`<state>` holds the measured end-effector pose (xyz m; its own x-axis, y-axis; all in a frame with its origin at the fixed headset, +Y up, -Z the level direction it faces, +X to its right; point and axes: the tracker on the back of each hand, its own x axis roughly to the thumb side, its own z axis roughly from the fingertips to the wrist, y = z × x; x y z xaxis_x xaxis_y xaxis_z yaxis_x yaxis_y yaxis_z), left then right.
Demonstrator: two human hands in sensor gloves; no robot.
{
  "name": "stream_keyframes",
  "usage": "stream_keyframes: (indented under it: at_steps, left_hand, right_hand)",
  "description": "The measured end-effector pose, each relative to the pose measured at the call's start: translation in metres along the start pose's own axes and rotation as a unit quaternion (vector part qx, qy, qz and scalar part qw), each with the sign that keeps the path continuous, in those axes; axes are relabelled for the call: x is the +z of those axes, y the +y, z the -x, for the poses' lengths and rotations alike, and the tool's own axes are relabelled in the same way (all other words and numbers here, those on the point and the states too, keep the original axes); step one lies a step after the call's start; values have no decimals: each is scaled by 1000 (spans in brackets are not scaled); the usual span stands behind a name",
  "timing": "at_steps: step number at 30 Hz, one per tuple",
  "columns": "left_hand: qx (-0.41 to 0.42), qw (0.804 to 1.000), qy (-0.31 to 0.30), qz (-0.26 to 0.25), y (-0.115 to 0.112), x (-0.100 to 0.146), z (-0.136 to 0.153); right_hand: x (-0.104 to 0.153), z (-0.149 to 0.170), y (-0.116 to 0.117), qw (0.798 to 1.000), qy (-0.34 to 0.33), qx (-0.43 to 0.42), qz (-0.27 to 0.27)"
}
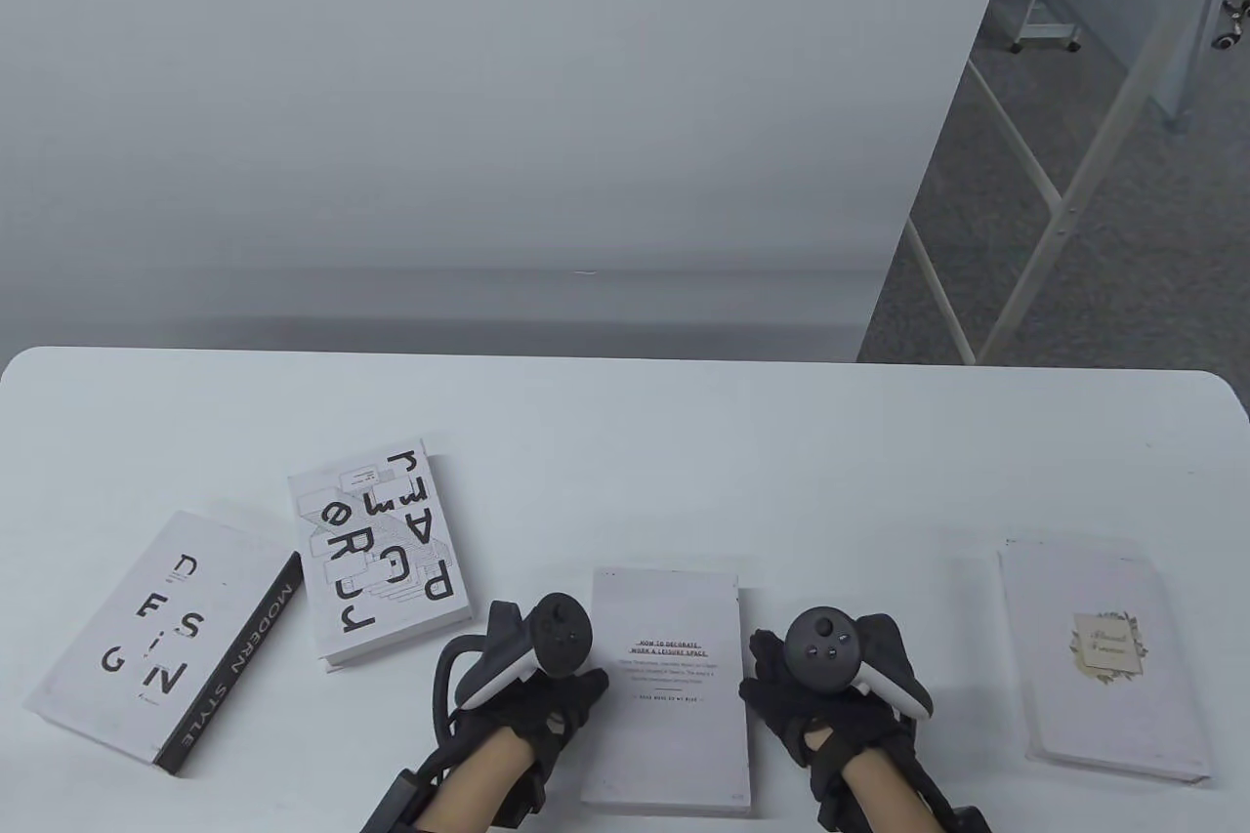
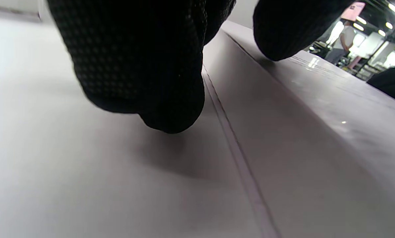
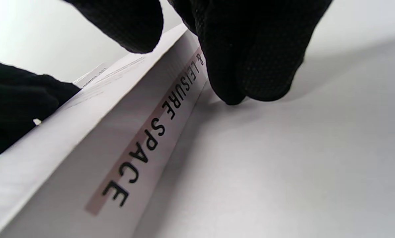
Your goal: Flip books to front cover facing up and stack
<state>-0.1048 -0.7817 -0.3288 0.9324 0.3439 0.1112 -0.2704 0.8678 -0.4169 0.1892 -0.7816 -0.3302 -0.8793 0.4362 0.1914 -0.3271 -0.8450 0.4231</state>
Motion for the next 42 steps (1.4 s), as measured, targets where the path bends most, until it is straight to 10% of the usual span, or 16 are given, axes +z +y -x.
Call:
stream_keyframes:
  at_steps: [25, 42]
  left_hand:
    - [107, 992, -51, 40, -10, -7, 2]
    - [115, 991, -39, 48, -9, -7, 8]
  right_hand:
    - [2, -6, 9, 998, -46, -10, -36]
    - [29, -40, 3, 969, -150, 131, 147]
